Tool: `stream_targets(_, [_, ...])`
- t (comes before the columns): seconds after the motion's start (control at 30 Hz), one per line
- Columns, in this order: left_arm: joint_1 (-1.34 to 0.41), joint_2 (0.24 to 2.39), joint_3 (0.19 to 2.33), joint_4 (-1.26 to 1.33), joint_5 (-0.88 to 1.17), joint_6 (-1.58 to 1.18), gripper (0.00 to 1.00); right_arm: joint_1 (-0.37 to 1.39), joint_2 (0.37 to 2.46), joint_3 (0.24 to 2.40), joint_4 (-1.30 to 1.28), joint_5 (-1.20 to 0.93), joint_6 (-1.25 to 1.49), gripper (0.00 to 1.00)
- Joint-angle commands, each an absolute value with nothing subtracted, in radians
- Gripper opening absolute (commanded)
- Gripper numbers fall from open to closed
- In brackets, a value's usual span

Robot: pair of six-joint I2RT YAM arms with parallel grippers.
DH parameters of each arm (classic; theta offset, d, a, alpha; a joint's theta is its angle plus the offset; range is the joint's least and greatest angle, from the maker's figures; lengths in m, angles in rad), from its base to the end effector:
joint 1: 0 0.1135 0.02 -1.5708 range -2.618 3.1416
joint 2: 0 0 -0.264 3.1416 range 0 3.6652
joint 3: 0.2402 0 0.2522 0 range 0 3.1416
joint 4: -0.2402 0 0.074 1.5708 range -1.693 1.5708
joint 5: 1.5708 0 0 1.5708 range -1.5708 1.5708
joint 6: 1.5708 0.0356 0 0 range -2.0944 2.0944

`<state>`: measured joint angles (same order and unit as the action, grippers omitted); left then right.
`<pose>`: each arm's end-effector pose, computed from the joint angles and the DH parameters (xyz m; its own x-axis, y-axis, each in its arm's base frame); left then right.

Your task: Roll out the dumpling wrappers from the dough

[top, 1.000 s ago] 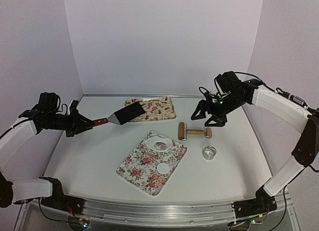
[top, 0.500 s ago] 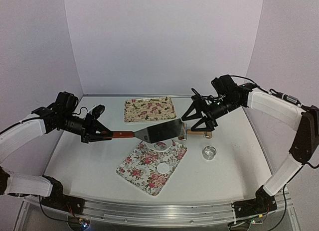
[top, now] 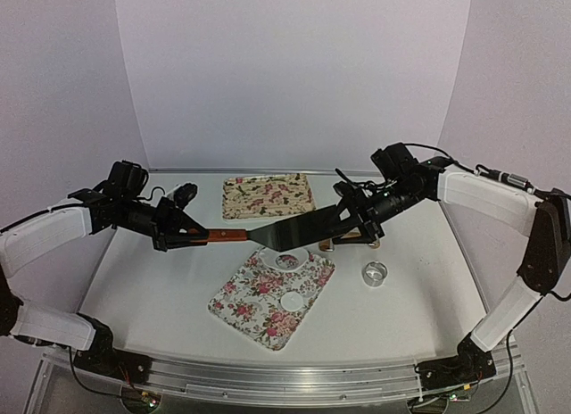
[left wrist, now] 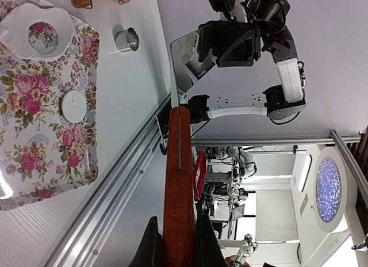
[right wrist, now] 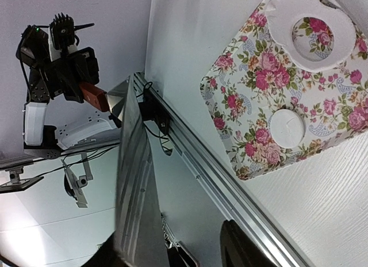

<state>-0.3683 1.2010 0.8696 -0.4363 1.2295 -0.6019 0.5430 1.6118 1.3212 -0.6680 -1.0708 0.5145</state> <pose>0.2095 -0.1168 0.2770 -0.9604 0.1675 -0.2225 0.2539 0.1977 -0.9468 0.2707 0.1999 0.2900 -0.9443 -0.2944 -0.1468 -0.2467 0.3386 0.9080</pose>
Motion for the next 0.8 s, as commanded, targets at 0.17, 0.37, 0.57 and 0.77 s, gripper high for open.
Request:
stream_targets(0.17, [-0.377, 1.229, 0.936, -0.322, 1.293, -0.601, 0.0, 0.55, 1.637, 1.331, -0.577, -1.147, 0.561, 0.13])
stream_targets(0.37, [-0.377, 1.224, 0.899, -0.218, 1.272, -0.672, 0.37, 0.55, 1.602, 1.291, -0.42, -1.128, 0.679, 0.0])
stream_targets(0.57, [-0.377, 1.156, 0.802, 0.069, 1.182, -0.894, 0.72, 0.549, 1.544, 1.206, -0.229, -1.105, 0.82, 0.0])
stream_targets(0.77, [-0.376, 1.15, 0.762, 0.109, 1.149, -0.942, 0.75, 0.549, 1.526, 1.191, -0.19, -1.097, 0.846, 0.0])
